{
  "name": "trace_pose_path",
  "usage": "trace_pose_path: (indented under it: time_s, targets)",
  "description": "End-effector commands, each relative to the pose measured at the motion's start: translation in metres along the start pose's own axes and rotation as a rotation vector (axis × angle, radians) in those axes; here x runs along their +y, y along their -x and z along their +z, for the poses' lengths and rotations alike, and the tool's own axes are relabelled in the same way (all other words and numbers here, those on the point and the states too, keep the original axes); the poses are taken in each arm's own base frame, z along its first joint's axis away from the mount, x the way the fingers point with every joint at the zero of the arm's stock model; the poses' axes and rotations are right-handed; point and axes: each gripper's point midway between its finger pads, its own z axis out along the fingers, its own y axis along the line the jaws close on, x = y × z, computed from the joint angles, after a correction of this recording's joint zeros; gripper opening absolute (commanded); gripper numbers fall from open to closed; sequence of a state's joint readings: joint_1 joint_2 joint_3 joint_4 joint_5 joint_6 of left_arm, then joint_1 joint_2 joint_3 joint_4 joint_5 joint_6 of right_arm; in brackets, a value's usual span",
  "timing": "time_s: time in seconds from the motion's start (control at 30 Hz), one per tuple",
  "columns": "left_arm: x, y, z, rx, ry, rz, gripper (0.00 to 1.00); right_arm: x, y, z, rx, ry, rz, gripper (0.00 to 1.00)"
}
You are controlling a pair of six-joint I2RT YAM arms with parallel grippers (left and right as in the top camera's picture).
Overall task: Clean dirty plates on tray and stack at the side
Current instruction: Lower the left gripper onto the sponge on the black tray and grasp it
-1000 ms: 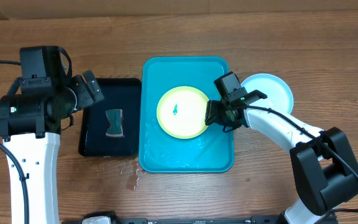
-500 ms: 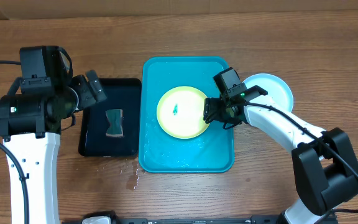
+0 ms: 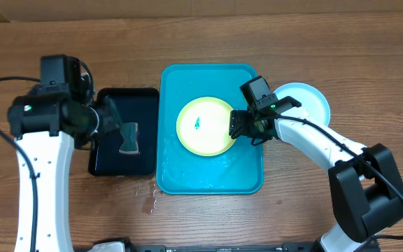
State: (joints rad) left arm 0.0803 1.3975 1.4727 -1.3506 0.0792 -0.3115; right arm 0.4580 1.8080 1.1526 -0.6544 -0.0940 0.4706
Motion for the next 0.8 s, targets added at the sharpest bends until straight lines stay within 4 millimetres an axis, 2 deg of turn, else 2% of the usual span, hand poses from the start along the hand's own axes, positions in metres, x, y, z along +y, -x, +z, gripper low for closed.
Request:
trace_pose_path:
  time_s: [0.0, 0.03, 0.07, 0.2, 0.4, 0.57, 0.6, 0.67, 0.77]
  targets:
    - [0.004, -0.015, 0.031, 0.096, 0.013, 0.019, 0.56, -0.004, 0.001, 0.002, -0.003, -0.016, 0.0, 0.75]
    - [0.005, -0.018, 0.038, 0.111, 0.015, 0.017, 0.53, -0.004, 0.001, 0.002, -0.002, -0.016, 0.0, 0.75]
    - [0.007, -0.023, 0.05, 0.141, 0.022, 0.015, 0.43, -0.004, 0.001, 0.002, -0.002, -0.016, 0.0, 0.75]
    - [0.01, -0.028, 0.069, 0.181, 0.034, 0.016, 0.19, -0.004, 0.001, 0.002, -0.003, -0.016, 0.0, 0.75]
    - [0.004, -0.031, 0.087, 0.226, 0.041, 0.038, 0.05, -0.004, 0.001, 0.002, -0.003, -0.016, 0.0, 0.75]
    - [-0.004, -0.028, 0.099, 0.228, 0.053, 0.074, 0.06, -0.004, 0.001, 0.002, -0.002, -0.017, 0.0, 0.75]
    - [-0.004, -0.027, 0.102, 0.227, 0.063, 0.077, 0.11, -0.004, 0.001, 0.002, -0.002, -0.017, 0.0, 0.75]
    - [-0.004, -0.026, 0.108, 0.226, 0.081, 0.076, 0.27, -0.004, 0.001, 0.002, -0.002, -0.017, 0.0, 0.75]
    - [0.002, -0.023, 0.116, 0.23, 0.125, 0.042, 0.38, -0.005, 0.001, 0.002, -0.002, -0.017, -0.001, 0.75]
